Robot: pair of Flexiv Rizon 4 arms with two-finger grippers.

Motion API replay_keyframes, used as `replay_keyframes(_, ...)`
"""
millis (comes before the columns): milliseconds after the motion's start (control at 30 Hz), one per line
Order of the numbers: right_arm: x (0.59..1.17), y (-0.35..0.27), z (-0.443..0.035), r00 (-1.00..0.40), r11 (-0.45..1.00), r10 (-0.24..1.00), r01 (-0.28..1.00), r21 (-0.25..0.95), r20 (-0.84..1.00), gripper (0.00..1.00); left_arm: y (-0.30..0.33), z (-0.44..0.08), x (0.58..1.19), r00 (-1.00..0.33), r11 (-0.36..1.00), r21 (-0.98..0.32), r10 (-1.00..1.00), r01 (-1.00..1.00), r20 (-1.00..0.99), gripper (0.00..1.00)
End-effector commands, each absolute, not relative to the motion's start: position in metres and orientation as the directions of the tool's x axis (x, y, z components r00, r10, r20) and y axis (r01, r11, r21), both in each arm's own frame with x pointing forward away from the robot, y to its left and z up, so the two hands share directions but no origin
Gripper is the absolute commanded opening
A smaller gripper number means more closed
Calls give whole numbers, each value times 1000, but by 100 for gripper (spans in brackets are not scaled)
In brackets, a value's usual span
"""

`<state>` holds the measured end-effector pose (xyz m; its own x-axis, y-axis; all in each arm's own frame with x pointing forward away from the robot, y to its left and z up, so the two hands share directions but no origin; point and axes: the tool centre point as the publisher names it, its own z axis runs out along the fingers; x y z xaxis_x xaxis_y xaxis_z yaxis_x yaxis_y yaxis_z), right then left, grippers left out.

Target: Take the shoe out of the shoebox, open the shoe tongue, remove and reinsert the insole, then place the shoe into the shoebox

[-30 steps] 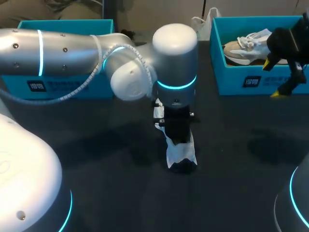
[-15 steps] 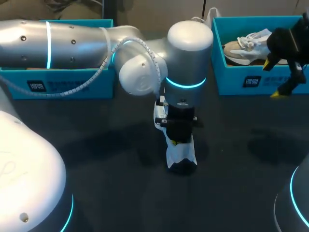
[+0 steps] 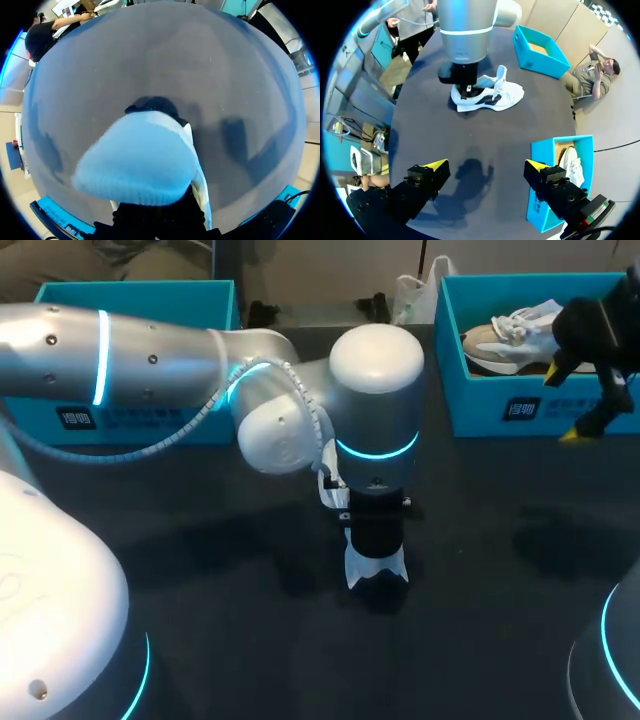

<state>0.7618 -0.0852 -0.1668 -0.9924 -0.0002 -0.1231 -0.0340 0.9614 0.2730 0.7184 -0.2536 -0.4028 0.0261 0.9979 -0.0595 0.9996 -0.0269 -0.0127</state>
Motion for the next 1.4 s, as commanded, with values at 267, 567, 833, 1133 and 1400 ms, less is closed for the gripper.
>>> replay_keyframes(267, 763, -84, -167, -993, 962, 0, -33, 270, -120, 100, -251, -357, 724, 4, -6, -20, 994, 1000, -107, 0)
replay_keyframes(567, 763, -84, -167, -993, 962, 0, -33, 270, -120, 100, -262, -378, 710, -36, 31, -48, 993, 998, -112, 0)
replay_keyframes(833, 763, -84, -167, -993, 962, 0, -33, 270, -120, 100, -262, -399, 706, -94, 89, -66, 993, 994, -76, 0)
replay_keyframes(1133, 763, -84, -167, -993, 962, 0, -33, 270, -120, 100, -258, -406, 712, -105, 103, -59, 994, 993, -34, 0)
replay_keyframes(1400, 763, -84, -167, -993, 962, 0, -33, 270, -120, 100, -248, -378, 726, -87, 87, -41, 996, 995, -19, 0)
